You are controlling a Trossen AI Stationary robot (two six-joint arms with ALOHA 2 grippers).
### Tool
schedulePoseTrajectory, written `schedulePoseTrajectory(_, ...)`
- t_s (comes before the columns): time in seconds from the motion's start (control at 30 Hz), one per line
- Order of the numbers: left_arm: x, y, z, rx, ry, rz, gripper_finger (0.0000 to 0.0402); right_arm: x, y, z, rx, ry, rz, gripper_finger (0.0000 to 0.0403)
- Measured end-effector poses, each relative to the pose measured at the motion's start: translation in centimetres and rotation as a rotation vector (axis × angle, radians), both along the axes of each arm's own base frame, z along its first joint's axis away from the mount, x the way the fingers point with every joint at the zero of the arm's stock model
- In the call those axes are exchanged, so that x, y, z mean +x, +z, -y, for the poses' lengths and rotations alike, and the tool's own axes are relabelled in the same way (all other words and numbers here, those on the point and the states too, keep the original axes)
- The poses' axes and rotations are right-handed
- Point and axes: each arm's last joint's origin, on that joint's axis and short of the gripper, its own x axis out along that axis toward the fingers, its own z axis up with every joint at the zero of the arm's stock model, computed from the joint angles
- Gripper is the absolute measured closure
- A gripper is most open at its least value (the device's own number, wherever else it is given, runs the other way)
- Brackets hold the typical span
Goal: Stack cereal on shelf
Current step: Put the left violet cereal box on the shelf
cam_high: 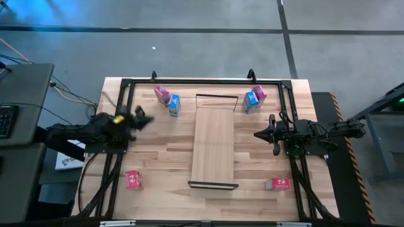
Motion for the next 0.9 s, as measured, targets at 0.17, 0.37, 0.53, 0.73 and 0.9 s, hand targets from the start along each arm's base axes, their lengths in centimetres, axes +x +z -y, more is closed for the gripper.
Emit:
schedulePoseTrajectory(0.17, -2.2, 2.4, -0.9, -0.276, 0.264, 0.394, 0.0402, 0.0, 0.0, 0.0, 0.000, 0.000, 0.000, 0.0402)
schedulePoseTrajectory(0.37, -3.0, 2.4, -1.5, -0.500, 0.496, 0.497, 0.0402, 0.0, 0.0, 0.0, 0.000, 0.000, 0.000, 0.0402)
schedulePoseTrajectory(0.53, -1.4, 1.6, -1.5, -0.574, 0.387, 0.369, 0.0402, 0.0, 0.0, 0.0, 0.000, 0.000, 0.000, 0.0402)
schedulePoseTrajectory(0.73, 1.1, 4.5, -1.7, -0.527, 0.247, 0.107, 0.0402, 0.0, 0.0, 0.0, 0.000, 0.000, 0.000, 0.0402)
schedulePoseTrajectory(0.9, 2.3, 7.2, -2.9, -0.505, 0.275, -0.272, 0.0402, 0.0, 0.0, 0.0, 0.000, 0.000, -0.001, 0.0402)
